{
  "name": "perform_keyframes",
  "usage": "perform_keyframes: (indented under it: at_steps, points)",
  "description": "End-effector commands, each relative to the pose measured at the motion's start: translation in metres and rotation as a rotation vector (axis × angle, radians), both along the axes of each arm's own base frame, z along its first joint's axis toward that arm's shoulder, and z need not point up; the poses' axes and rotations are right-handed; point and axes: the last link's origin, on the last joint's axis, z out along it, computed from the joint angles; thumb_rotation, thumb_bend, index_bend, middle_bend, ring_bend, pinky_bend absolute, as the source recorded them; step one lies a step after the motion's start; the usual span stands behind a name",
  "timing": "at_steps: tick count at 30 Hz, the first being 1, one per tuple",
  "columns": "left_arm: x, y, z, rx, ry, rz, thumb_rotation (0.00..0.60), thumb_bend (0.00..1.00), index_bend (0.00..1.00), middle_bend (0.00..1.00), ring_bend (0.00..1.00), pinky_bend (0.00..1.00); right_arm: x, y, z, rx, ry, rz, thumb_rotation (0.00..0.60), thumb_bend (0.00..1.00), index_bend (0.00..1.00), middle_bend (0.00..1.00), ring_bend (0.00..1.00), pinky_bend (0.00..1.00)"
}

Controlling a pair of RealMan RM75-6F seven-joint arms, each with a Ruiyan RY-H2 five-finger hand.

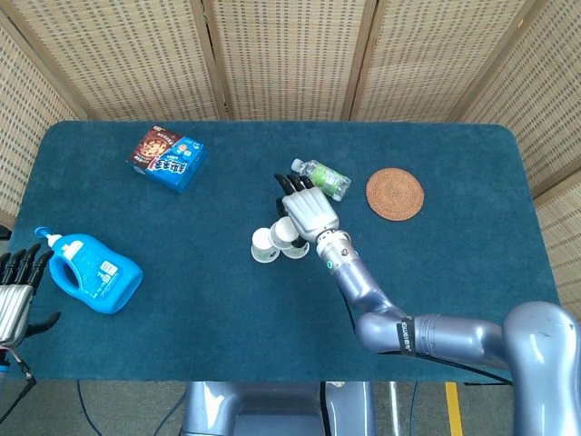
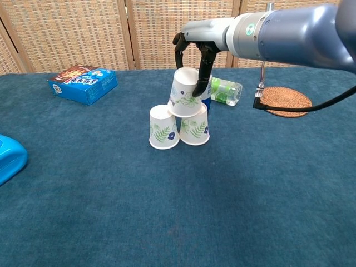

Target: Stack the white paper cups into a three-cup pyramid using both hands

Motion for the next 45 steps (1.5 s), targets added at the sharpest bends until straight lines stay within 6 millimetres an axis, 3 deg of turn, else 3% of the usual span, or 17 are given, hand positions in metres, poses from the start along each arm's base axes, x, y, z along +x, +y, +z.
perform_keyframes:
  at_steps: [1,6,11,25,36,45]
  points:
    - [0.000,0.000,0.000,-0.003,-0.003,0.000,0.600,0.22,0.07,0.00,0.00,0.00,-0.001,0.000,-0.001,0.006,-0.002,-0.005,0.600,0.21,0.49,0.00,0.00,0.15]
    - [0.000,0.000,0.000,-0.006,-0.006,0.001,0.600,0.22,0.07,0.00,0.00,0.00,-0.002,0.003,-0.001,0.013,0.008,0.000,0.600,0.21,0.35,0.00,0.00,0.14]
    - [0.002,-0.001,0.001,-0.004,-0.008,-0.004,0.600,0.22,0.07,0.00,0.00,0.00,0.001,0.006,0.002,0.013,0.006,0.004,0.600,0.19,0.27,0.00,0.00,0.14]
    - [0.005,-0.004,0.006,0.016,-0.014,-0.021,0.600,0.22,0.07,0.00,0.00,0.00,-0.011,0.018,0.038,-0.065,0.035,0.003,0.600,0.19,0.20,0.00,0.00,0.14]
    - [0.010,-0.007,0.008,0.029,-0.026,-0.044,0.600,0.22,0.06,0.00,0.00,0.00,-0.075,0.059,0.089,-0.168,0.025,-0.026,0.600,0.19,0.14,0.00,0.00,0.14]
    - [0.012,-0.009,0.004,0.025,-0.033,-0.060,0.600,0.22,0.04,0.00,0.00,0.00,-0.133,0.090,0.103,-0.216,-0.018,-0.054,0.600,0.19,0.05,0.00,0.00,0.08]
